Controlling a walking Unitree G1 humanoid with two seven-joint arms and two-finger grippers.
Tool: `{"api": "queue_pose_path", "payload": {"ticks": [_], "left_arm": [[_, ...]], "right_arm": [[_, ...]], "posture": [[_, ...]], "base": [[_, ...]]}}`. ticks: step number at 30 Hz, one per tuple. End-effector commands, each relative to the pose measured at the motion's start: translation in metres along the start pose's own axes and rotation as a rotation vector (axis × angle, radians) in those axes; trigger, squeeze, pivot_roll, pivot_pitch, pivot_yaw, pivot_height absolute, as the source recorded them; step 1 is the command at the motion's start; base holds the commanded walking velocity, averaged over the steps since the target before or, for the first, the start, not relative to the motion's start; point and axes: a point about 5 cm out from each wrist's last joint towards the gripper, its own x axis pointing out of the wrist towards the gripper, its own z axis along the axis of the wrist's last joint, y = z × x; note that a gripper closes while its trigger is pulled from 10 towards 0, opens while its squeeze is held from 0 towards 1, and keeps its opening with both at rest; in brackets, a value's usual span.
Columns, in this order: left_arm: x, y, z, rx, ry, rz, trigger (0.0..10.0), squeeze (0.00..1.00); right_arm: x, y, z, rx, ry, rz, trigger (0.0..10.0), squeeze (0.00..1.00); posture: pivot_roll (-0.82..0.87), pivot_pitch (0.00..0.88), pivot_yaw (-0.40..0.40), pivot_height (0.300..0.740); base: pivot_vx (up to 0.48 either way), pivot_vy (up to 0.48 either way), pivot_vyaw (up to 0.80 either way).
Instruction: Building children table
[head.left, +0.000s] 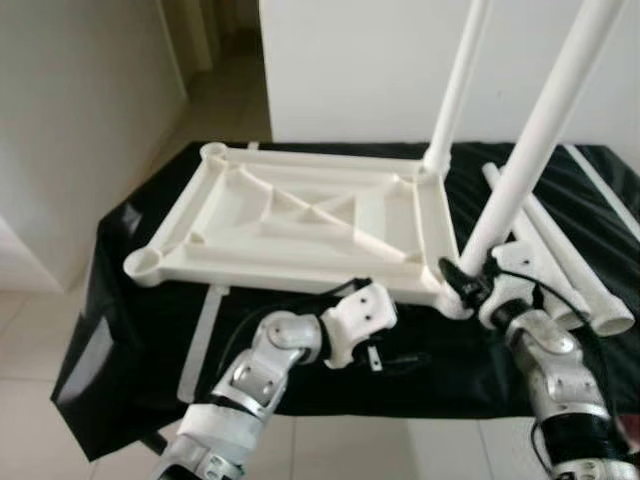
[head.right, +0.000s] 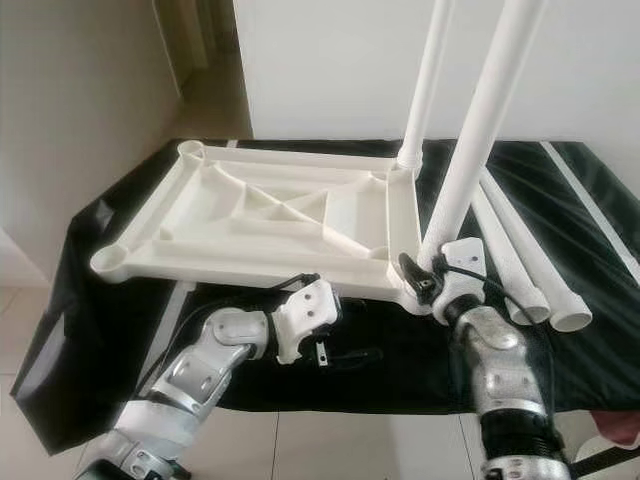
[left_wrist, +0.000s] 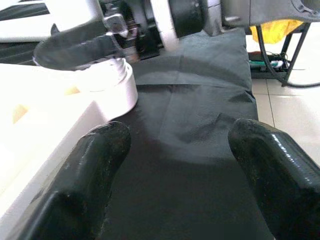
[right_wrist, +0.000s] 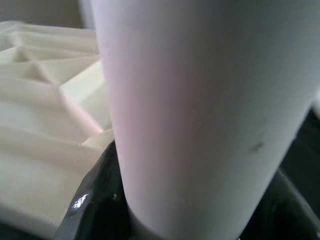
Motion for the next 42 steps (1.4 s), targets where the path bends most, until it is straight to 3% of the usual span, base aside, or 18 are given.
{"api": "queue_pose_path", "payload": {"ticks": [1, 3, 6, 10, 16, 17, 22, 23, 24, 25, 34, 36, 37, 38, 39, 40, 42], "left_arm": [[-0.003, 0.009, -0.008, 0.027, 0.058, 0.108, 10.0, 0.0], [-0.004, 0.013, -0.014, 0.044, 0.1, 0.149, 10.0, 0.0], [-0.005, 0.019, -0.017, 0.047, 0.128, 0.194, 10.0, 0.0], [-0.009, 0.033, -0.028, 0.044, 0.211, 0.302, 10.0, 0.0], [-0.013, 0.054, -0.032, 0.02, 0.248, 0.469, 10.0, 0.0], [-0.011, 0.056, -0.034, 0.078, 0.303, 0.473, 10.0, 0.0], [-0.01, 0.058, -0.032, 0.059, 0.292, 0.473, 10.0, 0.0], [-0.011, 0.059, -0.033, 0.071, 0.298, 0.451, 10.0, 0.0], [-0.011, 0.059, -0.033, 0.071, 0.298, 0.451, 10.0, 0.0], [-0.012, 0.059, -0.034, 0.106, 0.32, 0.425, 10.0, 0.0], [-0.016, 0.06, -0.029, 0.111, 0.277, 0.394, 10.0, 0.0], [-0.02, 0.059, -0.024, 0.1, 0.236, 0.348, 10.0, 0.0], [-0.024, 0.058, -0.016, 0.063, 0.167, 0.316, 10.0, 0.0], [-0.025, 0.059, -0.01, 0.063, 0.131, 0.305, 10.0, 0.0], [-0.026, 0.059, -0.007, 0.064, 0.11, 0.298, 10.0, 0.0], [-0.028, 0.059, -0.004, 0.075, 0.097, 0.285, 10.0, 0.0], [-0.03, 0.059, -0.002, 0.088, 0.089, 0.268, 10.0, 0.0]], "right_arm": [[0.0, -0.003, -0.007, 0.05, 0.058, -0.152, 10.0, 0.0], [0.0, -0.005, -0.009, 0.116, 0.082, -0.258, 10.0, 0.0], [0.0, -0.003, -0.011, 0.103, 0.096, -0.288, 10.0, 0.0], [-0.001, 0.004, -0.013, 0.155, 0.126, -0.418, 10.0, 0.0], [0.0, 0.024, -0.007, 0.201, 0.105, -0.63, 10.0, 0.0], [0.001, 0.029, -0.006, 0.215, 0.101, -0.609, 10.0, 0.0], [-0.001, 0.022, -0.004, 0.187, 0.084, -0.606, 10.0, 0.0], [-0.004, 0.015, -0.003, 0.152, 0.066, -0.619, 10.0, 0.24], [-0.004, 0.015, -0.003, 0.152, 0.066, -0.619, 10.0, 0.24], [-0.004, 0.013, -0.002, 0.152, 0.052, -0.618, 10.0, 1.0], [-0.011, 0.015, -0.001, 0.126, 0.017, -0.61, 10.0, 1.0], [-0.016, 0.014, -0.002, 0.102, -0.001, -0.599, 10.0, 1.0], [-0.02, 0.015, -0.004, 0.102, -0.008, -0.583, 10.0, 1.0], [-0.02, 0.017, -0.004, 0.111, -0.012, -0.558, 10.0, 0.84], [-0.02, 0.018, -0.004, 0.116, -0.014, -0.54, 10.0, 0.84], [-0.02, 0.021, -0.005, 0.122, -0.013, -0.514, 10.0, 0.0], [-0.02, 0.023, -0.006, 0.127, -0.009, -0.486, 10.0, 0.0]], "posture": [[0.02, 0.0, -0.003, 0.74], [0.02, 0.0, -0.003, 0.74], [0.02, 0.0, -0.009, 0.74], [0.03, 0.0, -0.014, 0.74], [0.05, 0.0, -0.022, 0.74], [0.05, 0.0, -0.019, 0.74], [0.04, 0.0, -0.013, 0.74], [0.04, 0.0, -0.009, 0.74], [0.04, 0.0, -0.009, 0.74], [0.04, 0.0, -0.006, 0.74], [0.03, 0.0, 0.003, 0.74], [0.03, 0.0, 0.008, 0.74], [0.03, 0.0, 0.006, 0.74], [0.03, 0.0, 0.005, 0.74], [0.03, 0.0, 0.005, 0.74], [0.03, 0.0, 0.005, 0.74], [0.03, 0.0, 0.005, 0.74]], "base": [[0.0, 0.0, 0.0], [0.0, 0.0, 0.0], [0.0, 0.0, 0.0], [0.0, 0.0, 0.0], [0.0, 0.0, 0.0], [0.0, 0.0, 0.0], [0.0, 0.0, 0.0], [0.0, 0.0, 0.0], [0.0, 0.0, 0.0], [0.0, 0.0, 0.0], [0.0, 0.0, 0.0], [0.0, 0.0, 0.0], [0.0, 0.0, 0.0], [0.0, 0.0, 0.0], [0.0, 0.0, 0.0], [0.0, 0.0, 0.0], [0.0, 0.0, 0.0]]}}
